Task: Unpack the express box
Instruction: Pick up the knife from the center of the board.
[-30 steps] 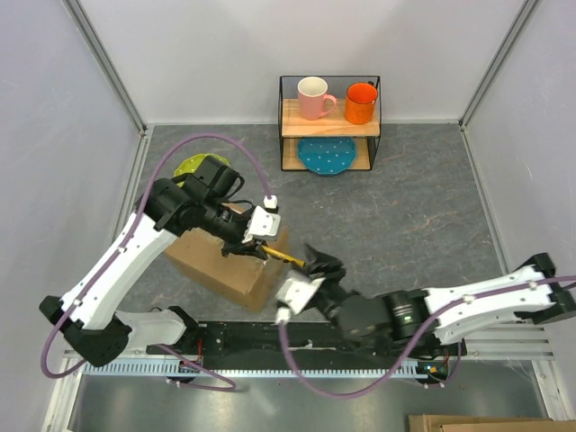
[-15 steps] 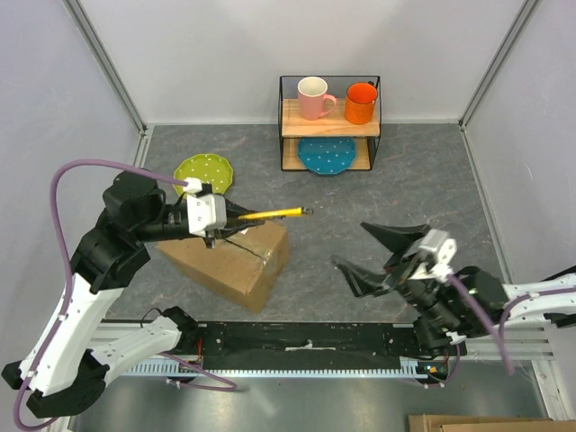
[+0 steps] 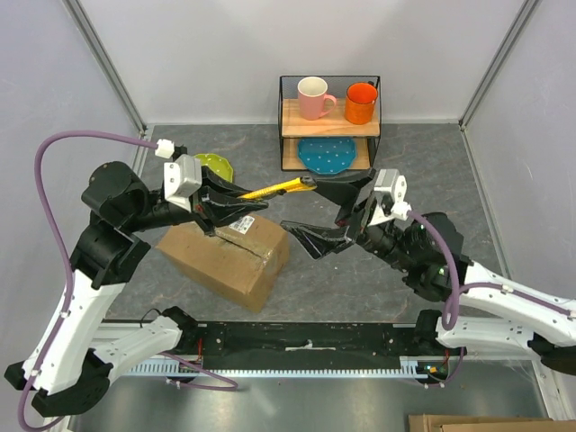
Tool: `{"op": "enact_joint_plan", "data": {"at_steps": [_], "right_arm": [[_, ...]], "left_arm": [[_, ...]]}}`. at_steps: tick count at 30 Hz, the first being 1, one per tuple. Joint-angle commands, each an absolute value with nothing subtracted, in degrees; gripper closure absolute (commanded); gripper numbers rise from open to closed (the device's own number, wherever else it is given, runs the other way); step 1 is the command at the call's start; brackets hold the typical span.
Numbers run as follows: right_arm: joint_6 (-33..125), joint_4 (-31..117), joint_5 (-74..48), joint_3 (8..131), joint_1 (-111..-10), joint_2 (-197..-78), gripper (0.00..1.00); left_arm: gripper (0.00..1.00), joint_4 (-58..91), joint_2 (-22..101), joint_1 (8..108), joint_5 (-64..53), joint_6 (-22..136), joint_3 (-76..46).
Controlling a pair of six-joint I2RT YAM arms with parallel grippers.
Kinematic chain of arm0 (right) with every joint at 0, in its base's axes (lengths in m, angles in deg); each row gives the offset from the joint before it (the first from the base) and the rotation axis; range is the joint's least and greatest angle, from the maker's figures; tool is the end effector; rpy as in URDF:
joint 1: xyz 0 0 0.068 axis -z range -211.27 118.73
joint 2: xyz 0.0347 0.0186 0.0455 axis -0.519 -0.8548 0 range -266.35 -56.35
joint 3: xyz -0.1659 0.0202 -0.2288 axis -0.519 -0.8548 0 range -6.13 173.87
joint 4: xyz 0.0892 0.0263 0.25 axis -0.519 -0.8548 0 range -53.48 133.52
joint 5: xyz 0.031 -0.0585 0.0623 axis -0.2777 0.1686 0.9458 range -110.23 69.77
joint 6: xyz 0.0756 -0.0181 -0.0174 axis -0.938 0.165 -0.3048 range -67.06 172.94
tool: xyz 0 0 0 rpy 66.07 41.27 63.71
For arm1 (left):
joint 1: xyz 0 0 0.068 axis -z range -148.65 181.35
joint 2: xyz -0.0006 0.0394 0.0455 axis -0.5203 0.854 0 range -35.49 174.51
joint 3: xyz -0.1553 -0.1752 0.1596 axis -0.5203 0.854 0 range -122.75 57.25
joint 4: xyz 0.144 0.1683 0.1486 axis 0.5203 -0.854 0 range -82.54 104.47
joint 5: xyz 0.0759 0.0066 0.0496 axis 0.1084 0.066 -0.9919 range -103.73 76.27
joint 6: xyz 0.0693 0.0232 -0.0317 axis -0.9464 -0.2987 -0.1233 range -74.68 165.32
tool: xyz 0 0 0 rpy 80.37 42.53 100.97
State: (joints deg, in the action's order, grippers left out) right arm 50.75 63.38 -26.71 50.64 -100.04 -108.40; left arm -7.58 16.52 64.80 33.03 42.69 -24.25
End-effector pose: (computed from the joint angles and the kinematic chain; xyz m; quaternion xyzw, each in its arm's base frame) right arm 0.0887 0.2071 0.4697 -0.2564 0.4771 0.4628 0.7018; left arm 0.1056 -0.1295 0.5214 0.4711 0.4834 -0.4357 0.5955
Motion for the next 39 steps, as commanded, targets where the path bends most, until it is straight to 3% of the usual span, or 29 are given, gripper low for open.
{"op": "enact_joint_plan", "data": {"at_steps": [1,6,11,19,28,35,39], "right_arm": [[37.68,73.46,-1.89,53.99,-91.31,-112.24,0.02],[28.78,83.85,7.18,54.51,-84.63,-116.55,0.02],[26.40,90.27,11.49,55.92,-84.35,-119.72,0.02],[27.19,91.86,13.87,56.36,-84.35,-120.60,0.14],[26.67,95.99,11.50,57.42,-84.35,-123.41,0.33],[22.18,102.93,11.06,56.98,-84.35,-126.92,0.55],[21.13,105.21,10.80,56.80,-84.44,-128.51,0.47]], "left_arm": [[0.98,-4.78,15.31,63.87,37.42,49.01,-26.25],[0.98,-4.17,15.31,63.52,41.11,51.03,-26.25],[0.98,-4.17,15.31,63.52,40.33,51.21,-24.85],[0.98,-2.24,16.37,63.43,39.27,51.83,-23.61],[0.98,-1.44,16.63,63.43,40.33,51.48,-21.15],[0.98,-0.04,16.54,63.43,39.53,52.35,-21.24],[0.98,0.31,16.37,63.43,39.44,52.88,-21.85]]}}
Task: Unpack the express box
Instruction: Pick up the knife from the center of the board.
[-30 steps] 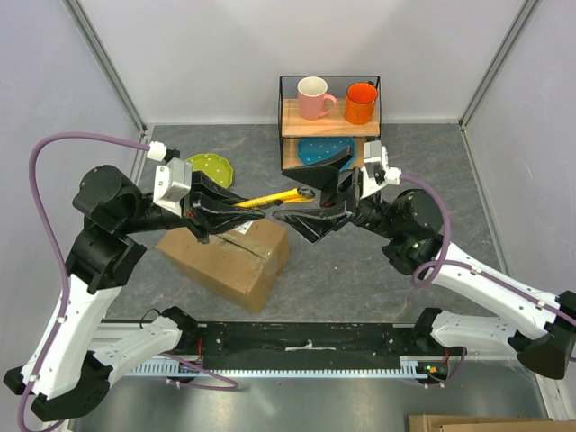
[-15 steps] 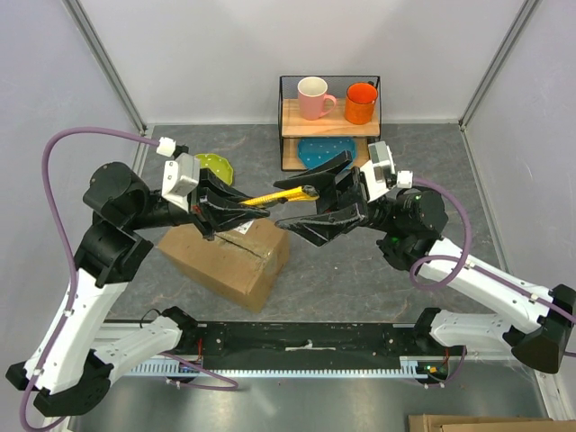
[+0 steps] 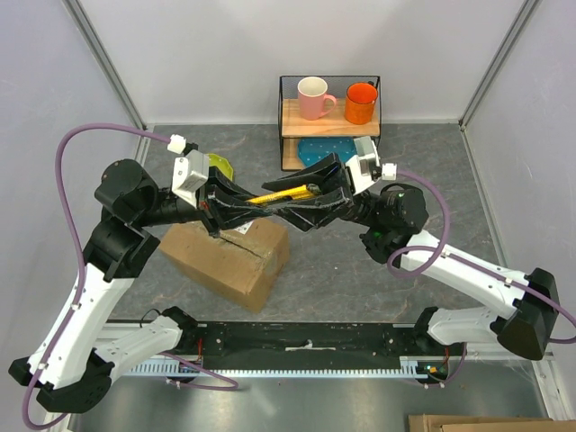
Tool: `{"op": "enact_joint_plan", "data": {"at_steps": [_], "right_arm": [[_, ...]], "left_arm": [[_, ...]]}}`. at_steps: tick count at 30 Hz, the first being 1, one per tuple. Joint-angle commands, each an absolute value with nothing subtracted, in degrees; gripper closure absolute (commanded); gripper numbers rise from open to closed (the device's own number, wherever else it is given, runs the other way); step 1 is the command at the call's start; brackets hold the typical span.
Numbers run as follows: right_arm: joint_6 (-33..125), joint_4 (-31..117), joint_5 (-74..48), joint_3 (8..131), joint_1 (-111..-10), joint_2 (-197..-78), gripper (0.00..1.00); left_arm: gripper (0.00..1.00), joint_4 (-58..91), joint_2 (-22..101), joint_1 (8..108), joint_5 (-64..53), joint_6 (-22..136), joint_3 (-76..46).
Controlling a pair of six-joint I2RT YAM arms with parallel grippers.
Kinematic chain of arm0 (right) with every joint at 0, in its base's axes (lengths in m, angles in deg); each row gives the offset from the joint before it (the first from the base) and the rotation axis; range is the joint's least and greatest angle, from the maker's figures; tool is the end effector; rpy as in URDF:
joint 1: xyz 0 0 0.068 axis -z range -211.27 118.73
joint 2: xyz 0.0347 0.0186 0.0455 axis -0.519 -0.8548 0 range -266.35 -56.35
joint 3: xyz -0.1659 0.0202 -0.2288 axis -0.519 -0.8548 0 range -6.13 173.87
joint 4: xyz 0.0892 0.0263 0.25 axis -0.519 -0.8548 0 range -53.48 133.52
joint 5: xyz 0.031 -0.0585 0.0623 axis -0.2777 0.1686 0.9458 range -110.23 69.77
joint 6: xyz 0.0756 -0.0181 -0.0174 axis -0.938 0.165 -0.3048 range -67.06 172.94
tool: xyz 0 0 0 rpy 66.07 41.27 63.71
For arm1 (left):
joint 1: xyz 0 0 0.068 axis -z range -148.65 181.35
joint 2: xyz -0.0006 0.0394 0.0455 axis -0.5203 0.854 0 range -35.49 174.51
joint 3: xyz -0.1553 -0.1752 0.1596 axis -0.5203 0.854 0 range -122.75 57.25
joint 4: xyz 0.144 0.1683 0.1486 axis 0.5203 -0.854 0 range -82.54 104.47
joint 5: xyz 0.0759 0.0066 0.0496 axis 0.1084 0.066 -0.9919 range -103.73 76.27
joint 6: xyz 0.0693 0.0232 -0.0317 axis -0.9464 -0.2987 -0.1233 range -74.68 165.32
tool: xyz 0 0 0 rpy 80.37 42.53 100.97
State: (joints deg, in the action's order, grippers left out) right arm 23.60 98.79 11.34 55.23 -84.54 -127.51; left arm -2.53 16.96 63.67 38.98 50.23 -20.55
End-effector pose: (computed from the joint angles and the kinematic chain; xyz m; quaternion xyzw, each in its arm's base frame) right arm 0.1395 0.2470 0.4845 -0.3219 0.3045 0.6653 0.6009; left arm 0.1126 -0.1357 0.5098 0.4652 0.4895 -0.4915 0.5500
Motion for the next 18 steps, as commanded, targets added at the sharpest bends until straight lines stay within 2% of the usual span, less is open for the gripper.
{"op": "enact_joint_plan", "data": {"at_steps": [1,4,7,13,16,17,18], "right_arm": [[20.87,105.92,10.62,56.63,-84.44,-128.68,0.46],[20.43,107.42,10.09,56.71,-84.53,-129.21,0.45],[19.55,108.56,10.53,57.59,-84.62,-130.53,0.50],[20.15,109.98,10.62,58.91,-85.93,-133.16,0.67],[23.05,106.37,9.57,59.61,-87.43,-133.17,0.80],[23.15,106.54,9.13,59.35,-87.60,-132.99,0.91],[23.41,106.71,8.69,58.91,-87.60,-132.56,0.97]], "left_arm": [[0.98,0.66,16.37,63.35,39.36,53.06,-21.85],[0.98,0.58,16.02,63.34,39.62,53.41,-21.59],[0.98,0.58,15.66,63.26,39.36,53.32,-21.15],[0.98,1.63,15.57,63.17,39.36,54.29,-20.36],[0.98,2.07,15.57,63.08,39.71,54.82,-20.45],[0.98,2.07,15.57,63.08,39.88,54.82,-20.27],[0.98,1.99,15.40,63.08,39.97,54.82,-20.10]]}}
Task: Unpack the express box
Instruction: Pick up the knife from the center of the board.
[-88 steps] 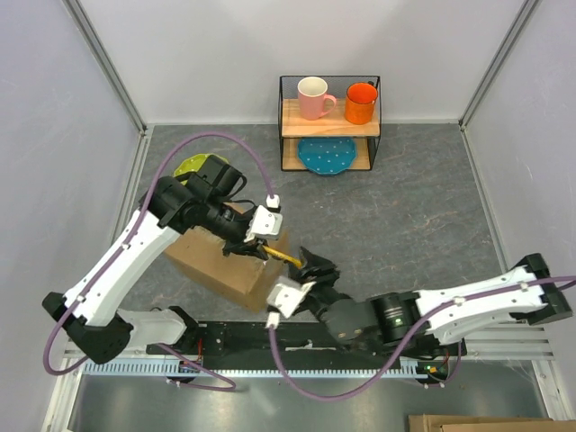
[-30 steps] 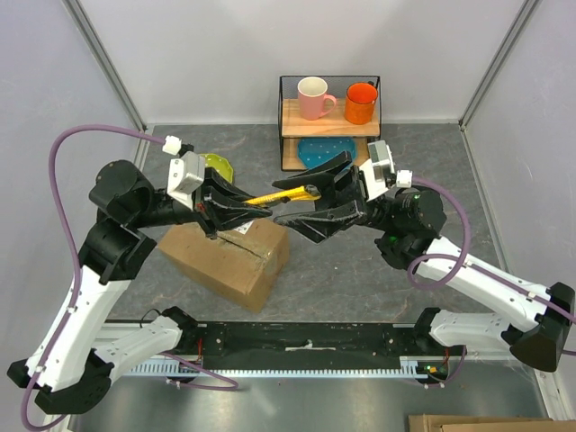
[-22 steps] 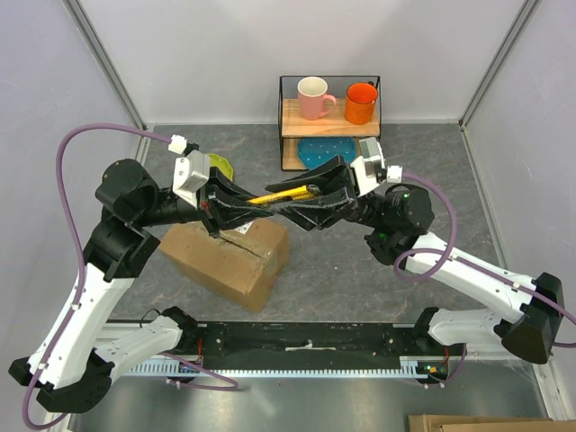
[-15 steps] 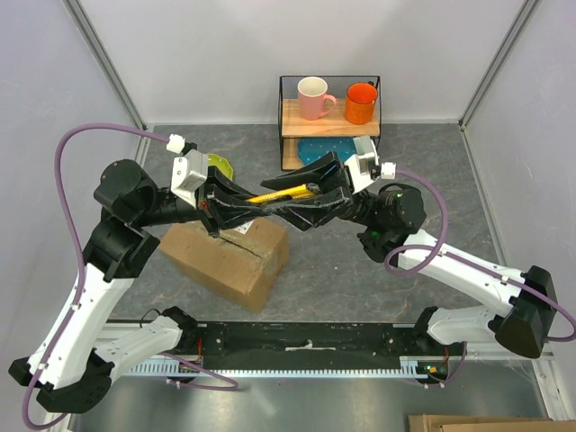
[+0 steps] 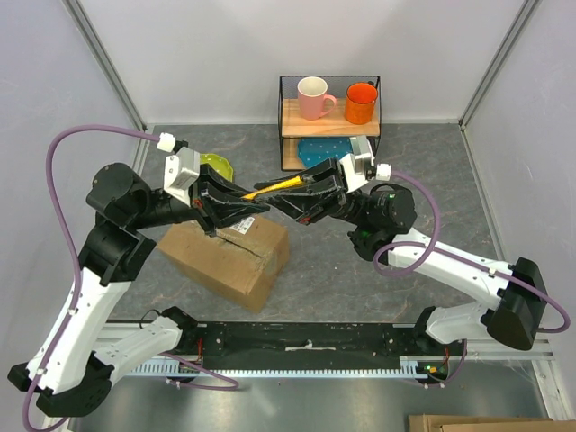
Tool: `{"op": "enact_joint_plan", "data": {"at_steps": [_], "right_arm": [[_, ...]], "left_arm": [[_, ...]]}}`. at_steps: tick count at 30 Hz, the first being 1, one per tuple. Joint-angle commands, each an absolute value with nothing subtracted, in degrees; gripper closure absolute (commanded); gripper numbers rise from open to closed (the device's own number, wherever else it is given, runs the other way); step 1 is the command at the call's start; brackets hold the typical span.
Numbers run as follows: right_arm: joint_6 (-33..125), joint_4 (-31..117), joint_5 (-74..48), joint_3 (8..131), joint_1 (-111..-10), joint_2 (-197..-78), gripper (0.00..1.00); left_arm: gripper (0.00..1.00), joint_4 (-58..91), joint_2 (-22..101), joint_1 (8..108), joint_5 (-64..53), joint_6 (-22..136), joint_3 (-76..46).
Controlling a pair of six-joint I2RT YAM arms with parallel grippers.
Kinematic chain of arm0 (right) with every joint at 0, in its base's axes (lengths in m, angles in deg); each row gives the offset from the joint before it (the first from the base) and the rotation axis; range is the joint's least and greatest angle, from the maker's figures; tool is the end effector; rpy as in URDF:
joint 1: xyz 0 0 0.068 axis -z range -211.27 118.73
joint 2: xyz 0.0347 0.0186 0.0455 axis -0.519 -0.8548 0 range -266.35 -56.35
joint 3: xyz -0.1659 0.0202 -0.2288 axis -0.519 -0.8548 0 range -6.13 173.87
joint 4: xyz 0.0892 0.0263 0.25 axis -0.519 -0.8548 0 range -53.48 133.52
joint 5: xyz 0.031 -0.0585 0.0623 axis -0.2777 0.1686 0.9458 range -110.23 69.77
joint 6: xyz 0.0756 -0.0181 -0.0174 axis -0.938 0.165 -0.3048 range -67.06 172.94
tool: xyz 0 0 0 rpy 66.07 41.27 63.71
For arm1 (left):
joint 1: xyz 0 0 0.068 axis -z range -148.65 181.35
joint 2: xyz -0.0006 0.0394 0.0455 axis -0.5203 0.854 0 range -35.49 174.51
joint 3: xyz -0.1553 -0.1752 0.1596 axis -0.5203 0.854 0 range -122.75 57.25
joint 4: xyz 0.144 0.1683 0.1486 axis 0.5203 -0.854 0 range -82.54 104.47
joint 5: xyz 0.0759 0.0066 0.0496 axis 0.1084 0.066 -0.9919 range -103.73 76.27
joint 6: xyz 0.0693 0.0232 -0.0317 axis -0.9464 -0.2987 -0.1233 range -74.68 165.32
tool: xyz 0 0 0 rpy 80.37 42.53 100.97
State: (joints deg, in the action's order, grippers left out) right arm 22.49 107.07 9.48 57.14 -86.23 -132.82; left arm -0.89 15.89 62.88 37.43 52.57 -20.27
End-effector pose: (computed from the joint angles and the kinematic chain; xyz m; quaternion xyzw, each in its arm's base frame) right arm 0.1437 0.2641 0.4847 -0.3053 0.2691 0.6806 0.6092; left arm 0.1102 -0.1302 0.5145 0.4461 0.4922 -0.4903 0.5641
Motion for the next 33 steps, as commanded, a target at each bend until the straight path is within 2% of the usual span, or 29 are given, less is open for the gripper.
{"op": "enact_joint_plan", "data": {"at_steps": [1,3,4,5,7,9,13,19,22,23,28,29,30,31,33], "right_arm": [[23.85,106.46,7.90,58.82,-87.69,-132.20,1.00],[25.16,104.18,7.63,58.73,-87.60,-131.15,1.00],[25.87,102.78,7.28,58.73,-87.60,-130.62,1.00],[27.79,99.72,7.02,58.73,-87.60,-129.92,1.00],[29.90,96.54,6.49,58.91,-87.60,-127.90,1.00],[32.46,91.96,6.58,59.61,-87.60,-126.58,1.00],[34.31,87.04,7.19,60.32,-87.34,-125.44,1.00],[34.14,85.01,7.80,60.49,-86.64,-124.38,1.00],[34.05,84.39,7.81,60.58,-86.64,-124.38,1.00],[34.22,84.22,7.55,60.14,-86.64,-123.94,1.00],[35.19,83.43,6.84,59.70,-86.55,-122.97,0.99],[35.10,83.08,7.27,59.87,-86.46,-123.15,0.93],[35.01,82.81,7.89,60.05,-86.46,-123.50,0.82],[34.84,82.64,8.68,60.31,-86.46,-123.85,0.67],[33.61,83.07,10.35,60.58,-86.46,-125.08,0.61]], "left_arm": [[0.98,1.81,15.23,63.08,39.80,54.64,-20.01],[0.92,0.24,14.96,62.99,39.27,54.03,-20.01],[0.81,-0.82,14.87,62.99,38.40,53.59,-20.18],[0.61,-1.61,14.52,62.99,37.61,52.80,-20.53],[0.55,-4.06,14.08,62.99,36.81,51.22,-20.89],[0.54,-5.65,13.56,62.99,36.72,49.29,-21.33],[0.61,-6.89,12.68,62.99,37.77,47.35,-21.24],[0.78,-9.09,12.50,62.99,40.41,45.41,-21.06],[0.90,-9.53,12.59,62.99,41.46,43.85,-21.24],[0.97,-9.88,12.67,62.99,41.90,43.66,-21.41],[0.98,-11.46,12.67,62.99,43.22,42.60,-21.50],[0.98,-11.55,12.76,62.99,43.31,42.77,-21.50],[0.98,-11.20,12.85,62.99,43.66,43.04,-21.50],[0.98,-10.33,12.85,62.99,43.75,44.17,-21.42],[0.98,-9.36,13.20,62.99,44.10,44.80,-21.59]]}}
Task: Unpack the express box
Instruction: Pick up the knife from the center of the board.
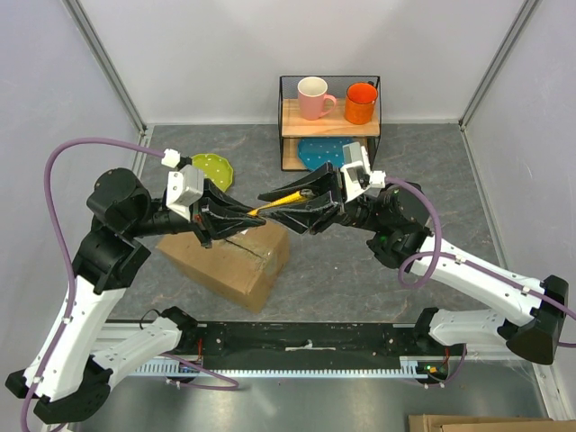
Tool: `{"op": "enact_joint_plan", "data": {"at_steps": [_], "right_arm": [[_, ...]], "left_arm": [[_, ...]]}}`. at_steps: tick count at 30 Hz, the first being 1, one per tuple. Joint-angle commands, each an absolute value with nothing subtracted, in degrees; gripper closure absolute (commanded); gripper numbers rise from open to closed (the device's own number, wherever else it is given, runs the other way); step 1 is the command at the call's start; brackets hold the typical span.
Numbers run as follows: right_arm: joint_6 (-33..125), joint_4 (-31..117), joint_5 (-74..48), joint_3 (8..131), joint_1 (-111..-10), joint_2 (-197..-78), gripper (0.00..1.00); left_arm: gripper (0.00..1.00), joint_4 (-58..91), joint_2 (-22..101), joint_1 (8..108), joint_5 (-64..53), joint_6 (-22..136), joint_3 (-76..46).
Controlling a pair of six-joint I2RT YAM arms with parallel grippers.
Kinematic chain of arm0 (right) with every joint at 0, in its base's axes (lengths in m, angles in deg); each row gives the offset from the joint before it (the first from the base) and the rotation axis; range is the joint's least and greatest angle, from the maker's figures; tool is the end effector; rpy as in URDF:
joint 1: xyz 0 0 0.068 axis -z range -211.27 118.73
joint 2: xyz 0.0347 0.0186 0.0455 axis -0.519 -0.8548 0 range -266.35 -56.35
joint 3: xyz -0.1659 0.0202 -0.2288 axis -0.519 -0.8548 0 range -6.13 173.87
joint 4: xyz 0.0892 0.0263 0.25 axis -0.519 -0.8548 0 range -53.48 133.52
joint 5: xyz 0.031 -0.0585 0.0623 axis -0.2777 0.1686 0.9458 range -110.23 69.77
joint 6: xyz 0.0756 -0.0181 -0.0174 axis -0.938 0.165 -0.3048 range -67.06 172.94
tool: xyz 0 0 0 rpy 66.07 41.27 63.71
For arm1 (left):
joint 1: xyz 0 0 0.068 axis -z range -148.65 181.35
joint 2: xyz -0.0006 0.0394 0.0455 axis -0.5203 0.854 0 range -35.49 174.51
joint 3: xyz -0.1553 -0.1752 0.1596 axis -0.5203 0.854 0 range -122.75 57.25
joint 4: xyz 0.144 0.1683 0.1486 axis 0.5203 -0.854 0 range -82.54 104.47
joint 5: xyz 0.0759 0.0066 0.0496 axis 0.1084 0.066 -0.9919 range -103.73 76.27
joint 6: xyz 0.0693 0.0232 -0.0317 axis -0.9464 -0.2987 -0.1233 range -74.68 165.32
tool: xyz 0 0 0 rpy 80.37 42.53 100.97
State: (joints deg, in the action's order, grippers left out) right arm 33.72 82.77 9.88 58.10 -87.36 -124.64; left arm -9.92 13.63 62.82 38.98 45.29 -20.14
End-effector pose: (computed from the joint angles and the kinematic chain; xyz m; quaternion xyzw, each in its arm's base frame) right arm 0.1285 0.2529 0.4877 -0.3594 0.3487 0.6184 0.6056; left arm 0.0976 -0.1236 0.5007 0.4783 0.5007 -0.4691 0.5481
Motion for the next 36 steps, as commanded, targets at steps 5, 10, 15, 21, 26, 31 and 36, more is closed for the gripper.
{"op": "enact_joint_plan", "data": {"at_steps": [5,10,15,21,26,31,36], "right_arm": [[32.73,83.87,11.67,60.58,-86.55,-126.75,0.53],[32.82,84.04,12.11,61.11,-87.08,-127.80,0.49],[33.08,83.95,11.50,61.63,-87.34,-128.86,0.58],[32.64,85.27,11.15,62.60,-87.60,-130.18,0.92],[34.57,81.87,5.20,60.59,-87.69,-127.91,1.00],[39.93,74.12,-4.74,53.57,-86.73,-122.89,1.00],[39.58,71.91,-13.62,48.02,-85.50,-119.81,1.00]], "left_arm": [[0.98,-8.21,13.55,62.99,43.93,46.73,-21.68],[0.98,-7.42,13.20,62.99,43.23,47.61,-21.06],[0.98,-7.07,13.20,62.99,42.87,47.70,-20.98],[0.98,-6.28,12.68,62.99,43.31,49.19,-19.40],[0.49,-14.08,12.41,62.99,39.11,39.72,-19.04],[0.28,-22.09,12.32,62.99,30.40,26.10,-20.88],[0.24,-32.18,12.41,62.99,26.27,12.13,-20.71]]}}
